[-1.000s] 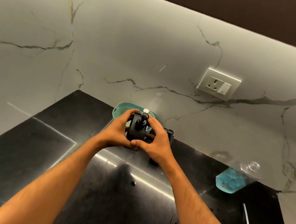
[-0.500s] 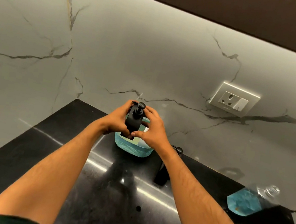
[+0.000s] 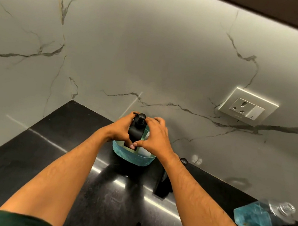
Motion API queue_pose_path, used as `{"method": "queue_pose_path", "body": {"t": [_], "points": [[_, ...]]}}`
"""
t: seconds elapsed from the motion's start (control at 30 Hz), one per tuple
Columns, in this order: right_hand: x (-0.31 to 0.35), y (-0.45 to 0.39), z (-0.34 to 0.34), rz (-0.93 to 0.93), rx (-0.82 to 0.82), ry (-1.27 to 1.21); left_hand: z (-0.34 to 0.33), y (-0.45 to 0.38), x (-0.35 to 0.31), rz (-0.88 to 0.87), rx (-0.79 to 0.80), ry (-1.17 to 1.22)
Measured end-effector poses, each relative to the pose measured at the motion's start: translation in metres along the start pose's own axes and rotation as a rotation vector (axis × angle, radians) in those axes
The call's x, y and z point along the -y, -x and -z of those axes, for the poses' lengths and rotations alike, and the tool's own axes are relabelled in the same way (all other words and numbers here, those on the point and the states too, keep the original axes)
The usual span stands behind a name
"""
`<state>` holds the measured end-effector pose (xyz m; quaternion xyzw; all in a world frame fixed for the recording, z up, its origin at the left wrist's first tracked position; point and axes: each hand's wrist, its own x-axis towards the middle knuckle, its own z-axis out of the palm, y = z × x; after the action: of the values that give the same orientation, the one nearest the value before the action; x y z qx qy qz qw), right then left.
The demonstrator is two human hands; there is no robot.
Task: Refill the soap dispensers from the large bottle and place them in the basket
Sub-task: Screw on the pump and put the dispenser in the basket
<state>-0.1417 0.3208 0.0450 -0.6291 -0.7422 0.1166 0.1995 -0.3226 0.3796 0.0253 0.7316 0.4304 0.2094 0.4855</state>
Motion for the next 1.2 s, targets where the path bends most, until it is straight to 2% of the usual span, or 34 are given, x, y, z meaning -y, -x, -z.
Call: {"method": "queue_pose_path", "body": {"t": [0.6, 0.77, 0.97, 1.2], "points": [[-0.016, -0.005, -0.018, -0.129, 0.114, 0.046, -0.021, -0.022, 0.024, 0.067, 0.087, -0.069], [-0.017, -0.008, -0.022, -0.123, 0.103, 0.1, -0.022, -0.025, 0.029, 0.14, 0.125, -0.047], [-0.018, -0.008, -0.023, -0.123, 0.095, 0.094, -0.021, -0.028, 0.035, 0.137, 0.108, -0.038], [-0.015, -0.001, -0.024, -0.129, 0.061, 0.046, -0.021, -0.028, 0.033, 0.109, 0.099, -0.192]]}}
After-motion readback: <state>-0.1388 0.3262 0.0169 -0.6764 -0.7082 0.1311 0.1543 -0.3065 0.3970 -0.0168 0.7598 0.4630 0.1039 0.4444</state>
